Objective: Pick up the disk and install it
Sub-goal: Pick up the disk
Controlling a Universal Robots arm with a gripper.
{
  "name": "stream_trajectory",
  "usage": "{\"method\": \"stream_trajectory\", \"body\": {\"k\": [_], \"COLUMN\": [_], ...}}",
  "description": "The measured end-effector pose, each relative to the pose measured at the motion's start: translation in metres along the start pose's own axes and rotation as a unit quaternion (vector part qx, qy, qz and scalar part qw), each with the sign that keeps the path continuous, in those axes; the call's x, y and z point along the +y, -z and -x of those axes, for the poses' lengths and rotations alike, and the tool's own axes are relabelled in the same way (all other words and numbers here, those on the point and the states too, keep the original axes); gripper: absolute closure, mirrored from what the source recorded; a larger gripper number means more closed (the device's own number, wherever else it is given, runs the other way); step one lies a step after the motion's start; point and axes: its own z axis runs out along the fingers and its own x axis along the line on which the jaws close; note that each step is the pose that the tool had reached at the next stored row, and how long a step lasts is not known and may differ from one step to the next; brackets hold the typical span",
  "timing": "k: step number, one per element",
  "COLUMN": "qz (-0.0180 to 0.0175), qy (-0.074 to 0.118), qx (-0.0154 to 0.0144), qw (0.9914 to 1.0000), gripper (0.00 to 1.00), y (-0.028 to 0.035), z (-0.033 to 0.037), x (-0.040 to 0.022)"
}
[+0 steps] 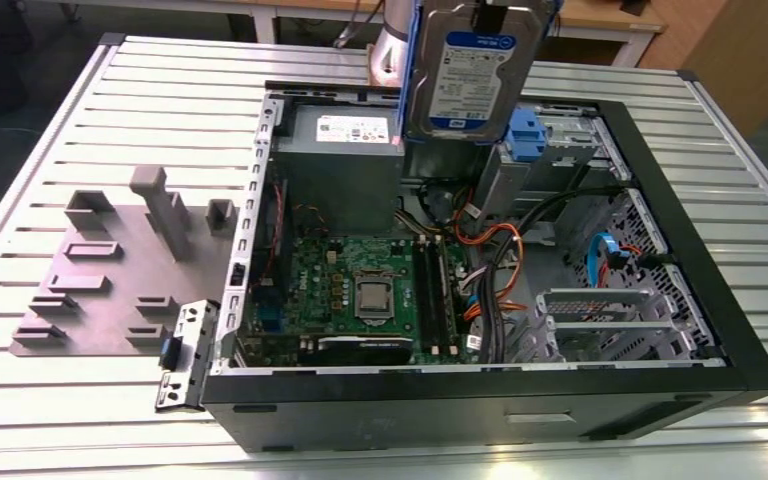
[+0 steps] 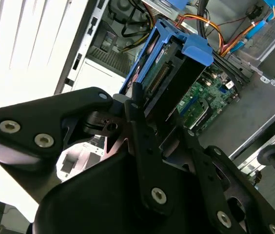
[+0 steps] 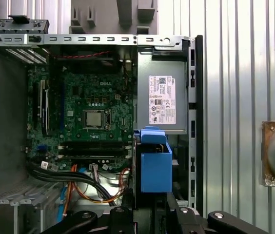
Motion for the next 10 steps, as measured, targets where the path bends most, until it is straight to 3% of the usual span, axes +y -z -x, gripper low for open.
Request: {"method": "stream_trajectory", "body": {"k": [10], "qz": [0.0], "qy": [0.0], "qx": [-0.0001], "qw": [1.0], "gripper": [0.65], "y": [0.0007], "z": [-0.0254], "x": [-0.0004]}}
